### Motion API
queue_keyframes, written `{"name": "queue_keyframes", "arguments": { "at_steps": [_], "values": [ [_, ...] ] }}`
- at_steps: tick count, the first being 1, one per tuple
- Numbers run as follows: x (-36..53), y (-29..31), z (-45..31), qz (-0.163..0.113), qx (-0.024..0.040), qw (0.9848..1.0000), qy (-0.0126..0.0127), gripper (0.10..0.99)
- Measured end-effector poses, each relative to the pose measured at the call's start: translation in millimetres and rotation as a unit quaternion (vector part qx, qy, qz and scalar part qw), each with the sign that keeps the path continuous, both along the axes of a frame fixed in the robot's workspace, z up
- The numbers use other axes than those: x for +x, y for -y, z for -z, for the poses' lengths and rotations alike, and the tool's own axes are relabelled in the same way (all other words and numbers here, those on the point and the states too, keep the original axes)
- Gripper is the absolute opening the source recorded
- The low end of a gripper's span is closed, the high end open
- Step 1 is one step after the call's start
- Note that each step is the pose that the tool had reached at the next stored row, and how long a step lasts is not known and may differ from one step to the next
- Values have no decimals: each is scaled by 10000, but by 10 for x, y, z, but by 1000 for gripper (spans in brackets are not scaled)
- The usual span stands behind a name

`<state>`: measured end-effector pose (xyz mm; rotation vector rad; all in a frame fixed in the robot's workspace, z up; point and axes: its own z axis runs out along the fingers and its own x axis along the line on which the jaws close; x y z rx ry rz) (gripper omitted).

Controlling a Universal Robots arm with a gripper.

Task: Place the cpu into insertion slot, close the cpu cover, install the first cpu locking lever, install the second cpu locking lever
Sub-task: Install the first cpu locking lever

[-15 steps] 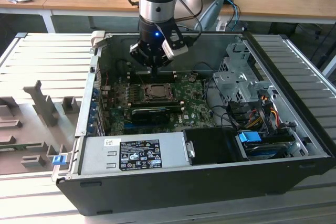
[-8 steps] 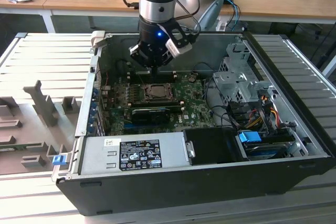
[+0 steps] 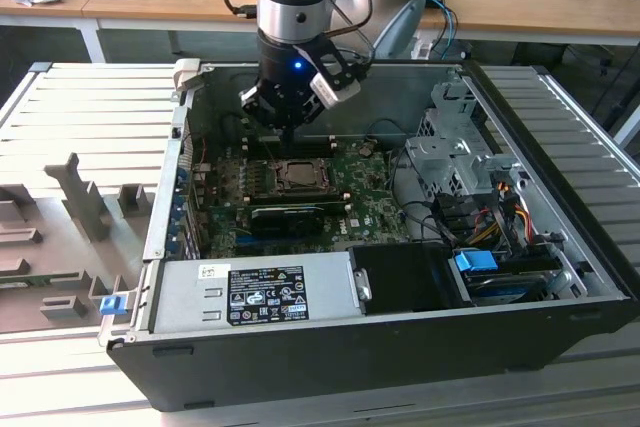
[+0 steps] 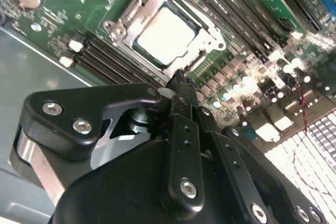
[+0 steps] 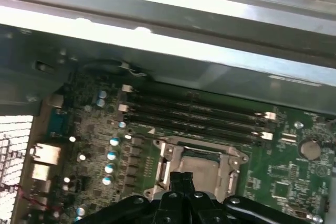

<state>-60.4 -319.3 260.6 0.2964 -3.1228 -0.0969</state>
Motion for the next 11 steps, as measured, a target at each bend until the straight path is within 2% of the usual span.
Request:
{"name": "queue_keyframes", "arguments": {
  "at_steps": [1, 2, 3, 8, 11],
  "values": [
    [-42, 0, 0, 0, 7, 10000, 8, 106],
    [-153, 0, 0, 1, 26, 10000, 22, 106],
    [-184, 0, 1, 13, 30, 10000, 24, 106],
    [-221, 1, 0, 239, 28, 9997, 24, 106],
    [-329, 0, 0, 243, 29, 9997, 24, 106]
  ]
}}
